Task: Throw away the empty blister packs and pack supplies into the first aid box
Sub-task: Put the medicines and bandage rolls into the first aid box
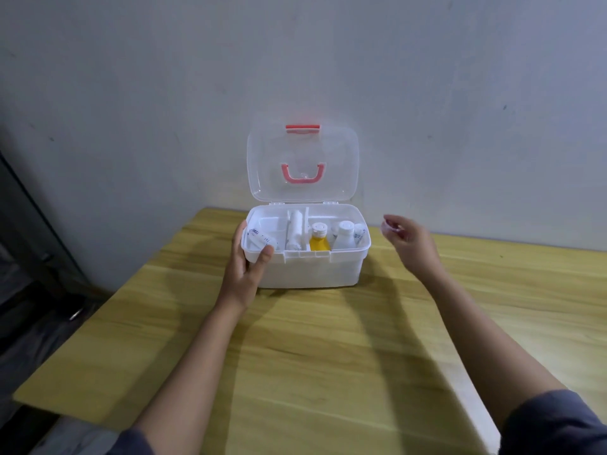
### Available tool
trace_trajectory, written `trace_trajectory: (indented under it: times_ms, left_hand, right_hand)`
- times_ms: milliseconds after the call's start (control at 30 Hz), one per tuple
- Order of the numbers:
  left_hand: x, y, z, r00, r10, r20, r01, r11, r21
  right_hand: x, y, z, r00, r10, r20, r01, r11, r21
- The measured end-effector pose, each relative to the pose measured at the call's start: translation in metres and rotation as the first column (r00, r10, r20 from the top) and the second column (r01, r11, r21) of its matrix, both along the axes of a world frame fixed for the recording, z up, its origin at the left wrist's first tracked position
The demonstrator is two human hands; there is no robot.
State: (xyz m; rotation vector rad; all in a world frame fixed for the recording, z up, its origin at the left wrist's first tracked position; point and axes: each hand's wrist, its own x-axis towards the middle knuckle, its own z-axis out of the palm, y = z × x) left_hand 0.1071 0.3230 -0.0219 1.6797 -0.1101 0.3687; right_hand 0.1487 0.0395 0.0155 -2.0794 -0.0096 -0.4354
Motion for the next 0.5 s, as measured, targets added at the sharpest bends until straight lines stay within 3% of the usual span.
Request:
trace_trajectory:
  times_ms: [200,367,500]
  left_hand:
    - [-0.003,0.0,0.001,0.999,-0.044,-0.001,0.044,0.999,0.0]
    - [-0.002,0.004,0.001,0.999,-0.049,0.022,0.049,0.999,0.006]
    - [-0.005,0.004,0.006,0.998,-0.054,0.009,0.054,0.999,-0.001]
  right_hand:
    - [-0.011,0.074,0.083,0.948,0.241,0.207,-0.245,0.969,-0.007]
    - [-0.006,0.153,0.08,0.903,0.429,0.029,-0.421,0.895,-0.145]
    - [0.013,0.172,0.069,0.905,0.395,-0.159,-0.421,0.885,-0.199]
